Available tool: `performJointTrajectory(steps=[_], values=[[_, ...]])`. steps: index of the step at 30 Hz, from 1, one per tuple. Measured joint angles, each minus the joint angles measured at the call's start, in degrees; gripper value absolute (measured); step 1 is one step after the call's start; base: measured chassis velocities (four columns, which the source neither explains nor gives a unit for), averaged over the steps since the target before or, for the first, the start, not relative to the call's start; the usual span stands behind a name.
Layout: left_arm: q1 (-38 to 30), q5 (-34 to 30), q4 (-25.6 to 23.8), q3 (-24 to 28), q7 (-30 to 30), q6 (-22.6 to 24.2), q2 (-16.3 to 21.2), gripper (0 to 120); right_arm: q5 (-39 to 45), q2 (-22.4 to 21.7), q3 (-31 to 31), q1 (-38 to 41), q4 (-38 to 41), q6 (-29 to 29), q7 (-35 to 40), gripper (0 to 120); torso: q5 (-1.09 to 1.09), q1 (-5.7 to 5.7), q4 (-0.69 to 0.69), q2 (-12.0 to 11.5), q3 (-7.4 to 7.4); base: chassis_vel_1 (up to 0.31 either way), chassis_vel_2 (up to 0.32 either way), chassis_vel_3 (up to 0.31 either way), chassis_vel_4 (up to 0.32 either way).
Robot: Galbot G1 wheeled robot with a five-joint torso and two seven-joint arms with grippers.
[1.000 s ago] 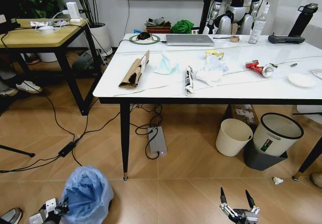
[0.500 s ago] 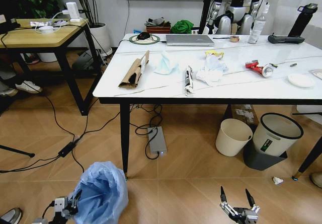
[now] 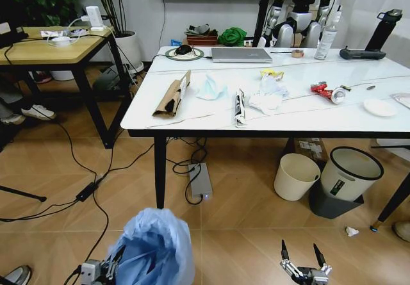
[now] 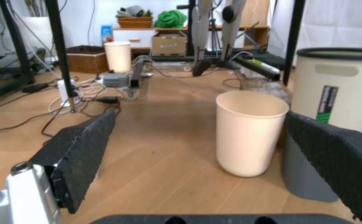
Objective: Pick up the trash bin and place the trash from the table into it.
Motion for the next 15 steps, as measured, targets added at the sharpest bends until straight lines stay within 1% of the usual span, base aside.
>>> performJointTrajectory(steps=[4, 5, 8, 11, 15], values=[[-0.5, -0.5, 0.0, 1.7, -2.1, 2.0, 0.8, 0, -0.4, 0.3, 1.4, -1.0, 1.4, 0.0, 0.0, 100, 0.0, 0.52, 0.0, 1.4, 0.87, 0.0, 0.0, 0.0, 0.0], [-0.5, -0.5, 0.0, 1.7, -2.1, 2.0, 0.8, 0, -0.4, 0.3, 1.4, -1.0, 1.4, 0.0, 0.0, 100, 0.0, 0.52, 0.0, 1.4, 0.87, 0.0, 0.0, 0.0, 0.0], [-0.3, -0.8, -0.5, 2.3, -5.6, 3.6, 1.7, 0, -0.9, 0.3, 2.0, -1.5, 1.9, 0.0, 0.1, 100, 0.0, 0.92, 0.0, 2.3, 1.42, 0.0, 0.0, 0.0, 0.0], [-0.2, -1.8, -0.7, 2.6, -7.6, 4.7, 2.3, 0, -1.4, 0.4, 2.1, -1.7, 2.1, 0.1, 0.2, 100, 0.0, 1.26, 0.01, 3.2, 1.94, 0.0, 0.0, 0.0, 0.0], [-0.4, -2.5, -0.3, 2.7, -8.1, 4.9, 2.6, 0, -2.2, 0.5, 1.8, -1.8, 1.9, 0.5, 0.2, 100, 0.0, 1.55, 0.0, 4.0, 2.46, 0.0, 0.0, 0.0, 0.0]])
